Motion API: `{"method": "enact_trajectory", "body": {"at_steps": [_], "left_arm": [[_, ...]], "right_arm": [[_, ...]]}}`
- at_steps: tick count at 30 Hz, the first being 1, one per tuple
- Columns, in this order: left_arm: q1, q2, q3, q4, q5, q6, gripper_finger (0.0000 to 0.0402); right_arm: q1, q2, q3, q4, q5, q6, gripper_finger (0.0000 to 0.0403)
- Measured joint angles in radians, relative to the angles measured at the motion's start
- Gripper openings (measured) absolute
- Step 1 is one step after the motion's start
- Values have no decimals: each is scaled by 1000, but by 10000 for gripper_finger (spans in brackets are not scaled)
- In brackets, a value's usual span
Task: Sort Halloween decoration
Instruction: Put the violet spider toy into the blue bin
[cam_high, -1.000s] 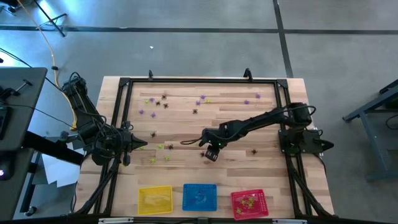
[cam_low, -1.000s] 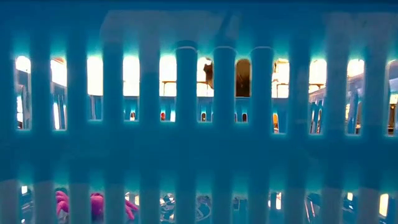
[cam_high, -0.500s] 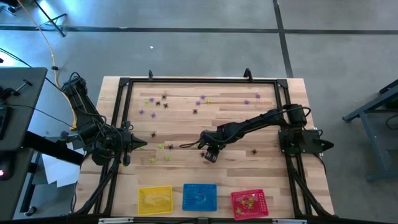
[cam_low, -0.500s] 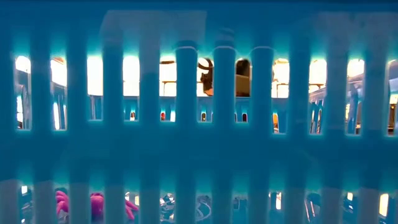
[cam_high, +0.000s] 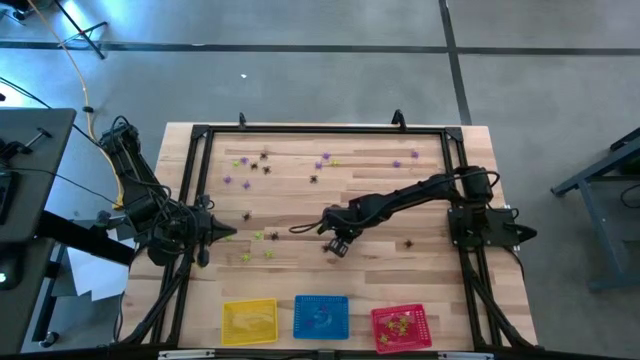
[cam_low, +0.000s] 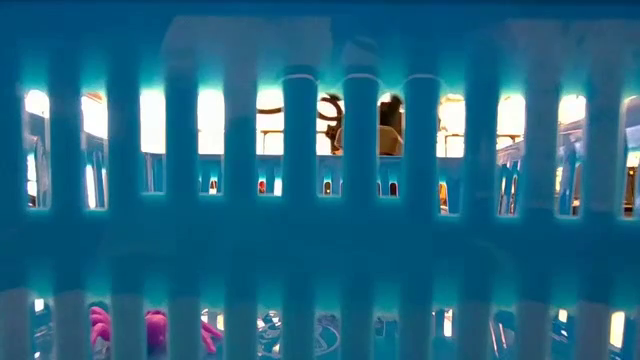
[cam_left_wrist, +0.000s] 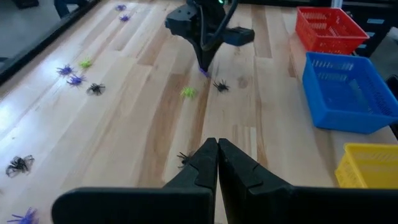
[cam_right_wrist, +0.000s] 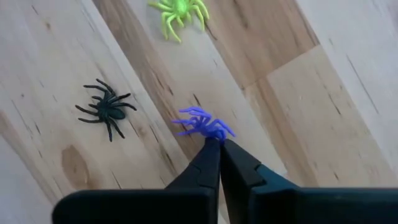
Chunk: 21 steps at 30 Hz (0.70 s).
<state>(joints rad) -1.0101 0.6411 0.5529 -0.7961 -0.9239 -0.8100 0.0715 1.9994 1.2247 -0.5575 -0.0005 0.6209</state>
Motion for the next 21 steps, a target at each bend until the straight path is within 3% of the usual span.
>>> {"method": "enact_trajectory", "body": {"at_steps": [21], "left_arm": [[0, 0, 0, 1, 17, -8, 1]], "right_arm": [[12, 10, 313, -348, 22, -80, 0]]}}
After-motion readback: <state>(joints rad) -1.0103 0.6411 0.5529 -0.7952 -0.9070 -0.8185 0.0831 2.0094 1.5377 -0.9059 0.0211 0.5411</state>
